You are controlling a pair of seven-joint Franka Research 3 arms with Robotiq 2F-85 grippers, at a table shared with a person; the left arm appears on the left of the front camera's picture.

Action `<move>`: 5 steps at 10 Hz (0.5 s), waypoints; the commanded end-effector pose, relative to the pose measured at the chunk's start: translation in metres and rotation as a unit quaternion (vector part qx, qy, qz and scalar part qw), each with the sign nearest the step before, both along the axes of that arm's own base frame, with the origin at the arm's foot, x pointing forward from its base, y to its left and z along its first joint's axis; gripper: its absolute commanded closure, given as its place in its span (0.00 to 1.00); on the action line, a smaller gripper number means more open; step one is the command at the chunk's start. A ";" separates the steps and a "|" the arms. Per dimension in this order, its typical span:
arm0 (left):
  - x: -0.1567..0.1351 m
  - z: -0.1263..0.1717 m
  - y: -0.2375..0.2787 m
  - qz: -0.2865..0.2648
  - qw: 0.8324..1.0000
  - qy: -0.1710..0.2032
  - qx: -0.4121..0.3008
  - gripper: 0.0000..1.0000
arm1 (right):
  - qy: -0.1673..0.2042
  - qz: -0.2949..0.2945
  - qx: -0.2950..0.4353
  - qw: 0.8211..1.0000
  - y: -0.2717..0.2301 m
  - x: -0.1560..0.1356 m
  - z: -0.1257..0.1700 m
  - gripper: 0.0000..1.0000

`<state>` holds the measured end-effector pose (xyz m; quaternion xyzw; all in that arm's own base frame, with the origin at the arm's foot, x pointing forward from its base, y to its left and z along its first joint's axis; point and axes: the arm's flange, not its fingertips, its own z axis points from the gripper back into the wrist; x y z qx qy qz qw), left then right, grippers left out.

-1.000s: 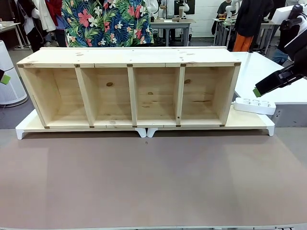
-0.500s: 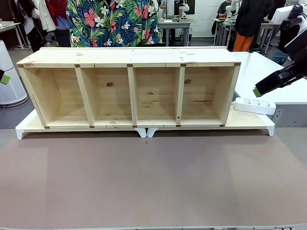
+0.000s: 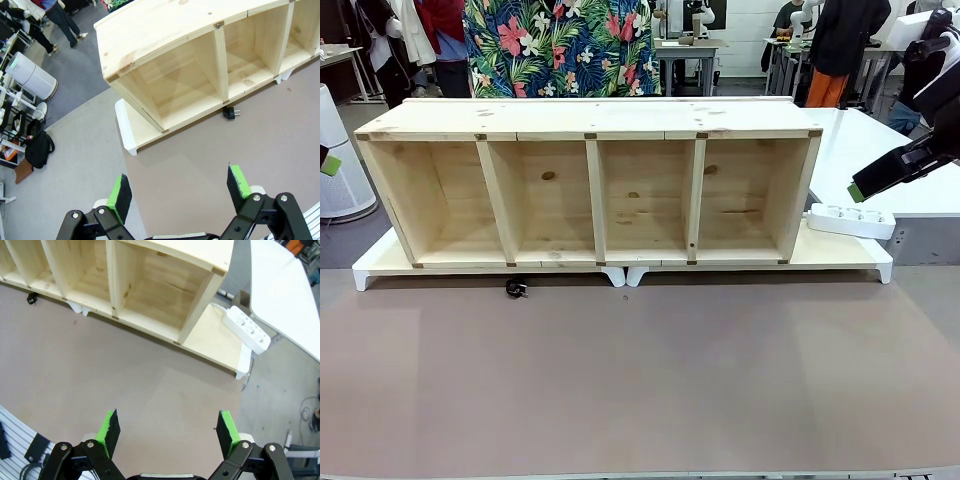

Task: Perform cable management.
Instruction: When the cord part of the Power Cable appears at the lower middle area of the table and stops, grasp the cord part of the Power Cable.

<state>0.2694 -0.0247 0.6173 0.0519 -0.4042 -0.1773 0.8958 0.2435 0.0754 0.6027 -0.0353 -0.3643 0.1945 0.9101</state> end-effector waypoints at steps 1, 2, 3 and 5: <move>0.003 0.000 -0.001 0.002 1.000 -0.004 0.003 0.00 | -0.004 -0.001 0.001 1.000 -0.001 0.001 0.001 0.00; 0.003 0.000 -0.001 0.002 1.000 -0.004 0.003 0.00 | -0.004 -0.001 0.001 1.000 -0.001 0.001 0.001 0.00; 0.003 0.000 -0.001 0.002 1.000 -0.004 0.003 0.00 | -0.004 -0.001 0.001 1.000 -0.001 0.001 0.001 0.00; 0.003 0.000 -0.001 0.002 1.000 -0.004 0.003 0.00 | -0.004 -0.001 0.001 1.000 -0.001 0.001 0.001 0.00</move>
